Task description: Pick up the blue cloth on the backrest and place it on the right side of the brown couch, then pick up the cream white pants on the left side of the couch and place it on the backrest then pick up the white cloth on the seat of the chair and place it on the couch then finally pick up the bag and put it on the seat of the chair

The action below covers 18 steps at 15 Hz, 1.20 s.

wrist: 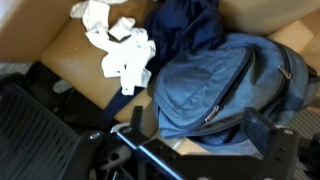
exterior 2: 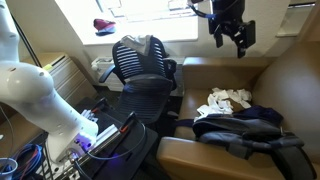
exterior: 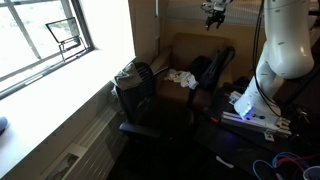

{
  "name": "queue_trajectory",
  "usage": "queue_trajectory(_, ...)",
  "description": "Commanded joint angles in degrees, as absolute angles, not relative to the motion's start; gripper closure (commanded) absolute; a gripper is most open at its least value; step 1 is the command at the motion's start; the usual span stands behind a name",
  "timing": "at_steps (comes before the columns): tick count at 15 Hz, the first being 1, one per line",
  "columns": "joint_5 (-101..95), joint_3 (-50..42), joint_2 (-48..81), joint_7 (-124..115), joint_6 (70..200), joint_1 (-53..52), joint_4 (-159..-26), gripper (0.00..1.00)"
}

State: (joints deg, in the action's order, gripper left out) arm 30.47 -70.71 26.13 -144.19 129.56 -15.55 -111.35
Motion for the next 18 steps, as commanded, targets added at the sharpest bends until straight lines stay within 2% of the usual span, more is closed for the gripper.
queue_trajectory(1, 21.8, -67.1, 21.8, -147.5, 131.3, -13.2, -113.3, 0.0)
queue_trajectory(4, 18.8, -70.4, 21.9, -147.4, 131.0, -16.6, -115.5, 0.0)
queue_trajectory(7, 14.5, -67.8, 28.9, -156.0, 132.0, -13.7, -116.6, 0.0)
queue_trajectory(8, 22.1, -71.3, 36.5, -151.1, 130.7, -14.9, -117.0, 0.0)
queue_trajectory(11, 28.5, -68.5, 45.3, -149.5, 134.2, -10.7, -120.2, 0.0)
queue_trajectory(13, 34.8, -71.3, 52.8, -149.2, 132.1, -12.0, -120.5, 0.0)
queue_trajectory(14, 29.8, -69.2, 45.1, -149.2, 132.8, -11.0, -121.3, 0.0)
queue_trajectory(17, 33.7, -70.1, 53.0, -149.2, 132.7, -11.3, -121.0, 0.0)
queue_trajectory(18, 40.3, -73.4, 56.8, -149.2, 135.7, -13.7, -122.0, 0.0)
